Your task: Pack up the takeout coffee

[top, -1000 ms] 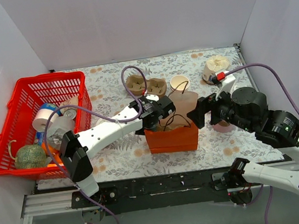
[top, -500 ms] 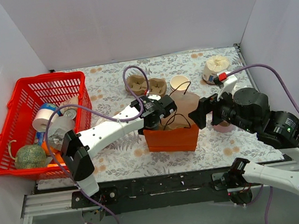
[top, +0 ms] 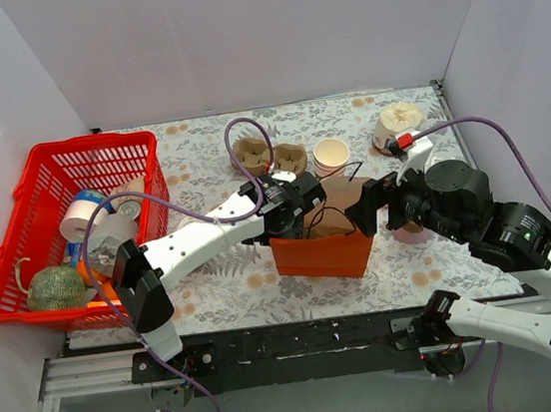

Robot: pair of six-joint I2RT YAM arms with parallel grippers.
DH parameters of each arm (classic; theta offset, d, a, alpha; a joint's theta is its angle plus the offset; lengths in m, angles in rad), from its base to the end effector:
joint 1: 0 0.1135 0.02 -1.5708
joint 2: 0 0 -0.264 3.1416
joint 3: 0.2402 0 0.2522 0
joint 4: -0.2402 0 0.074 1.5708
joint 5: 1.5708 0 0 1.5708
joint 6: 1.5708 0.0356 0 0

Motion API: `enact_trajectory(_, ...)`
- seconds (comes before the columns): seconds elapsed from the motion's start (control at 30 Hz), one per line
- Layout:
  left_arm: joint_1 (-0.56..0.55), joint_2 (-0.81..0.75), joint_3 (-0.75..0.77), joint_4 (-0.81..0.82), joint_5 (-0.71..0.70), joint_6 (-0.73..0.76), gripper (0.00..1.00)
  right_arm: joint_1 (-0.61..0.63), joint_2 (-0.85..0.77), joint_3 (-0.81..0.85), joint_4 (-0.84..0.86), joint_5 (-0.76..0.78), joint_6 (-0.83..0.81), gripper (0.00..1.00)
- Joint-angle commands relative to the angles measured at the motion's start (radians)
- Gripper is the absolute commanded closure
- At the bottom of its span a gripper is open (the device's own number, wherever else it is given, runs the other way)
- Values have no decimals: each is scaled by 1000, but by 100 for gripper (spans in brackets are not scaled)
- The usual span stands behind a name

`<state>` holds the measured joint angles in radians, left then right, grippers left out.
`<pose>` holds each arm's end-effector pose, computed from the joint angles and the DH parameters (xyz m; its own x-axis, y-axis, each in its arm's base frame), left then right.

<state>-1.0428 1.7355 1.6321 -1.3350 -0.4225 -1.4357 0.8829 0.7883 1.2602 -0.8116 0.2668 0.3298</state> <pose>0.1774 -0.2753 0.3028 -0.8209 -0.3863 -0.4205 -0.3924 0.9166 -0.0761 0.0878 0.0921 0.4294 -0.3904 0.0170 -0.9205 -0.4872 0.8445 0.2222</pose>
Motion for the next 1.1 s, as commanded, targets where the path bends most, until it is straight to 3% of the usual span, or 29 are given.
enact_trajectory(0.0, -3, -40, 40, -44, -27, -3, 26, -2, 11, 27, 42, 11, -5, 2)
enact_trajectory(0.17, -3, -73, 80, -46, -56, 4, 14, -2, 20, 71, 0, 5, 15, 2)
enact_trajectory(0.27, -3, -103, 132, -44, -62, -6, 2, -2, 11, 80, 8, 6, 32, 2)
enact_trajectory(0.4, -3, -154, 198, -44, -61, -6, 2, -2, 55, 119, -35, -77, 48, 2)
enact_trajectory(0.67, -3, -275, 227, -44, -48, -25, 2, -2, 98, 148, -3, -52, 52, 2)
enact_trajectory(0.83, -3, -346, 164, -36, -62, -60, 2, -2, 164, 195, 35, 44, -4, 2)
enact_trajectory(0.97, -2, -379, 124, 34, -36, -61, 2, -16, 265, 342, -1, 207, -28, 2)
enact_trajectory(1.07, -2, -405, 100, 89, -58, -81, 2, -99, 362, 416, -24, 171, -58, 2)
